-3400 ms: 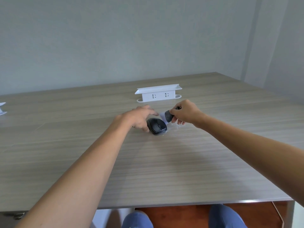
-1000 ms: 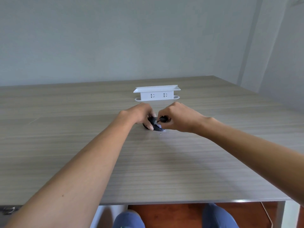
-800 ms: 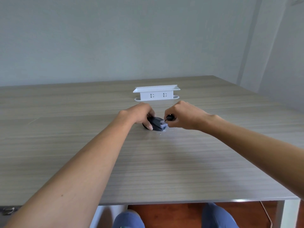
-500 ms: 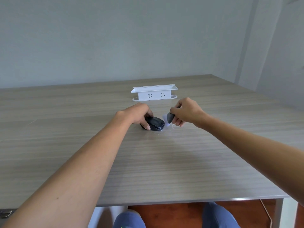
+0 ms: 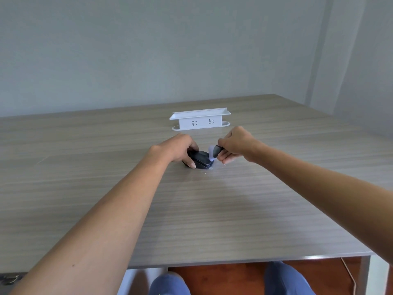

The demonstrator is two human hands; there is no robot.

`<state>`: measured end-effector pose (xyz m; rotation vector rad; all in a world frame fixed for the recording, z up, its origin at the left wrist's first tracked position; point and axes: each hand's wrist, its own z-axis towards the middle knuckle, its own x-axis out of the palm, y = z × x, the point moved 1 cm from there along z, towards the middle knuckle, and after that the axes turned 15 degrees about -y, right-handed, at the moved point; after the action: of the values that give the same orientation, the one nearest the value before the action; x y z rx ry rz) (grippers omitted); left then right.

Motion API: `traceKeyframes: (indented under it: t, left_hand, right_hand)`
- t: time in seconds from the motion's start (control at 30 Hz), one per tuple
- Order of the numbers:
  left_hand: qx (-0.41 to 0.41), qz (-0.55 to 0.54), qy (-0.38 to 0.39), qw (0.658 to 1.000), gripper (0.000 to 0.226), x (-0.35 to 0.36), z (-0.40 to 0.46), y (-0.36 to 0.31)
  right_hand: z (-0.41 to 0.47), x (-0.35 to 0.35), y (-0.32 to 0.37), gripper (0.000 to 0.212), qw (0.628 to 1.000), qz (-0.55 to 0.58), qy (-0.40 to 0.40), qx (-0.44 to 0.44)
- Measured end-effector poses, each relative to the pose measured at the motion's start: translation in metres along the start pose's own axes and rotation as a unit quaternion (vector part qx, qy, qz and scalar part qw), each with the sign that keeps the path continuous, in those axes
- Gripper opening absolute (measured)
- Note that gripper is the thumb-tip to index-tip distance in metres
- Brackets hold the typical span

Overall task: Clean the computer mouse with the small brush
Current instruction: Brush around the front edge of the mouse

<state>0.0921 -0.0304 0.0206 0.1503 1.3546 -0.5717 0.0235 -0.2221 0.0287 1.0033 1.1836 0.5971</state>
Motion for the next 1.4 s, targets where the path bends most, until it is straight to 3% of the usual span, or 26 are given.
traceKeyframes:
  t: [0.17,0.37,0.43,0.57,0.7,0.8,0.87,1.0,1.2,1.33,1.4]
  left_hand:
    - [-0.015,0.003,0.005,1.000,0.050,-0.001,0.000,-0.003]
    - [-0.019,-0.015,0.003,1.000,0.031,0.002,0.000,0.000]
    - [-0.016,-0.009,-0.001,1.000,0.040,0.001,-0.001,-0.001]
    - [-0.033,-0.007,-0.011,0.999,0.066,0.000,-0.001,-0.003]
    - [-0.022,0.000,-0.006,1.000,0.048,0.001,-0.002,-0.003]
    - [-0.032,-0.010,-0.008,0.999,0.057,0.001,-0.004,-0.003]
    - [-0.030,-0.004,-0.007,1.000,0.058,0.000,-0.004,-0.003]
    - [-0.044,-0.017,-0.009,0.999,0.066,-0.001,-0.004,-0.005]
    - [-0.033,-0.008,-0.011,0.999,0.058,0.000,-0.006,-0.005]
    - [-0.027,0.002,-0.008,1.000,0.052,-0.002,-0.005,-0.006]
    - [-0.039,-0.003,-0.011,0.999,0.062,-0.003,-0.005,-0.007]
  right_hand:
    - [-0.003,-0.005,0.003,0.036,0.997,0.005,0.068,0.022]
    - [0.001,-0.001,0.006,0.034,1.000,-0.029,-0.005,-0.008]
    - [-0.002,0.001,0.008,0.036,0.999,-0.032,-0.001,-0.017]
    - [-0.008,0.004,0.010,0.037,0.996,-0.027,0.086,-0.004]
    - [-0.002,0.001,0.011,0.027,0.998,-0.054,-0.019,-0.039]
    - [-0.004,0.001,0.011,0.035,0.996,-0.068,-0.038,-0.048]
    - [-0.005,0.005,0.010,0.041,0.997,-0.068,-0.012,-0.039]
    - [-0.010,0.005,0.012,0.030,0.995,-0.048,0.084,-0.006]
    - [0.003,0.001,0.010,0.028,0.998,-0.056,0.007,-0.035]
    - [-0.002,0.002,0.011,0.031,0.997,-0.049,0.047,-0.032]
    - [-0.006,0.004,0.013,0.034,0.995,-0.050,0.076,-0.026]
